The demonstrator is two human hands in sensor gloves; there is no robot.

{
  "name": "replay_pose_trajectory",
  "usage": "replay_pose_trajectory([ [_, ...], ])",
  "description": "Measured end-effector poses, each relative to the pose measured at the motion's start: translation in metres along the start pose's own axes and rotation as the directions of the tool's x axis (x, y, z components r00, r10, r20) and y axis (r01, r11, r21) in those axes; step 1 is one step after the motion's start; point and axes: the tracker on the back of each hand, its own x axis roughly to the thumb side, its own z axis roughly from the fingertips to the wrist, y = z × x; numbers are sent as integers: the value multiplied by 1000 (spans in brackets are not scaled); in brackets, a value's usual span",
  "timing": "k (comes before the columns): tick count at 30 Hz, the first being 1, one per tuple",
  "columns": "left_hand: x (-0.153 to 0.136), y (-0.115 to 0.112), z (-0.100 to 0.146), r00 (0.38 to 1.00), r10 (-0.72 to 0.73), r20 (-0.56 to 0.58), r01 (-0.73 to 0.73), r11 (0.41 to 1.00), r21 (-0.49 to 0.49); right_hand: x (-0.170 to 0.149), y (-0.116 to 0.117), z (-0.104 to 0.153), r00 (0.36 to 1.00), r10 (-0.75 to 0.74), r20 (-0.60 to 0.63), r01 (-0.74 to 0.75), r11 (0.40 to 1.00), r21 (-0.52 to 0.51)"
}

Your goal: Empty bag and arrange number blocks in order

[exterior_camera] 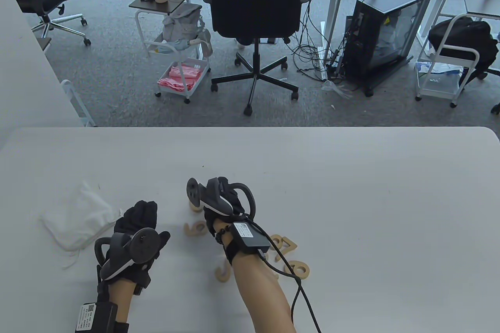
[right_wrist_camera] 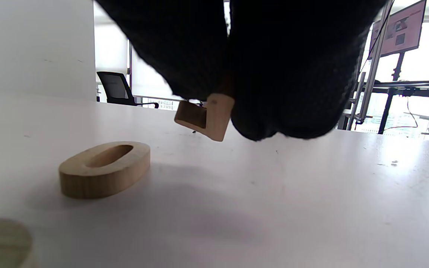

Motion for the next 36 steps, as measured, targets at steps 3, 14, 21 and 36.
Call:
replay_pose_trajectory([
  [3,-1,2,1,1000,8,-9,-7,1000,7,7,13,-9,1000,28,-2,-28,998,49],
  [14,-4,5,3,999,26,-20,-26,1000,15,9,27,-26,998,-2,65,-11,981,191],
  [21,-4,5,3,999,27,-19,-26,999,18,5,27,-25,994,-48,94,21,963,269],
  [36,-4,5,3,1000,22,-11,-22,999,24,-16,-17,-12,989,-114,97,94,978,186],
])
